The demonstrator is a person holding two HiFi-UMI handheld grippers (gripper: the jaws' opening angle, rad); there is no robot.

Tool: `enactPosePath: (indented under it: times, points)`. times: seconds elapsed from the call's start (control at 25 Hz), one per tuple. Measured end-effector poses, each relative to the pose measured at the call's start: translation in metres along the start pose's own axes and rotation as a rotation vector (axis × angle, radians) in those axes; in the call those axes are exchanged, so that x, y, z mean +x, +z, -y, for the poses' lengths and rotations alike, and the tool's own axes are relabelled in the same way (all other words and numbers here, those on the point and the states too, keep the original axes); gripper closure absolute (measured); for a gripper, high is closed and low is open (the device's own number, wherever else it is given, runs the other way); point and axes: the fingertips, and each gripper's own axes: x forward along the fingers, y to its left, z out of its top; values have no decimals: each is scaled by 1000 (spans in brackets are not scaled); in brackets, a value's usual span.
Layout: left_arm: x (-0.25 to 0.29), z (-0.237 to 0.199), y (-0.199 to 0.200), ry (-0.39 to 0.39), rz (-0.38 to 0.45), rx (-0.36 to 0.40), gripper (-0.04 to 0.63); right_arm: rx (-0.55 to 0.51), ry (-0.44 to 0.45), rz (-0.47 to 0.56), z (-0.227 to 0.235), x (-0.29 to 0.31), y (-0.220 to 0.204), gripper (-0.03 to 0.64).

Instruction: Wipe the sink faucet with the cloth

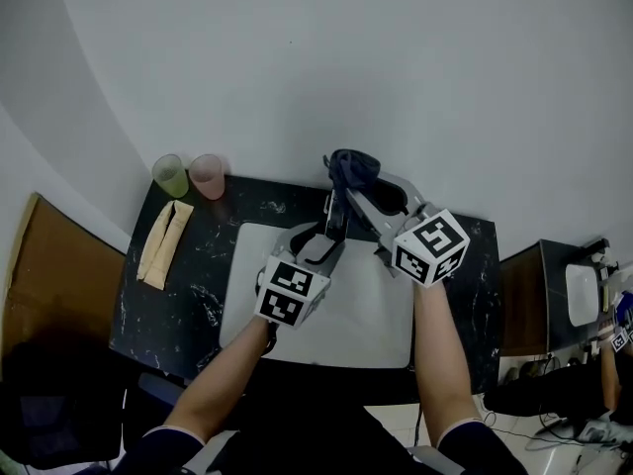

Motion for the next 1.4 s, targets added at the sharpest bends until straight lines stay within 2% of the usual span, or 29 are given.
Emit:
enactPosePath:
  times: [0.24,0.44,0.76,1.0,1.2,1.4]
  points:
    - [2,5,-2,-29,-4,9,411,-40,51,-117,10,21,-15,523]
    - [2,6,-3,-30,-3,4,426,-1,36,-121,34,34,-21,523]
    - [1,6,-5,-31,-4,3,428,49,-49,-108,70,45,-26,523]
    - [2,5,-4,-19,-16,12,428,101,-136,-50,84,35,-29,523]
    - [1,5,-4,-1,-21,23,428,183,-234,20,93,13,-38,523]
    - [1,7,-4,2,-37,32,426,292,-270,47,91,2,-66,525]
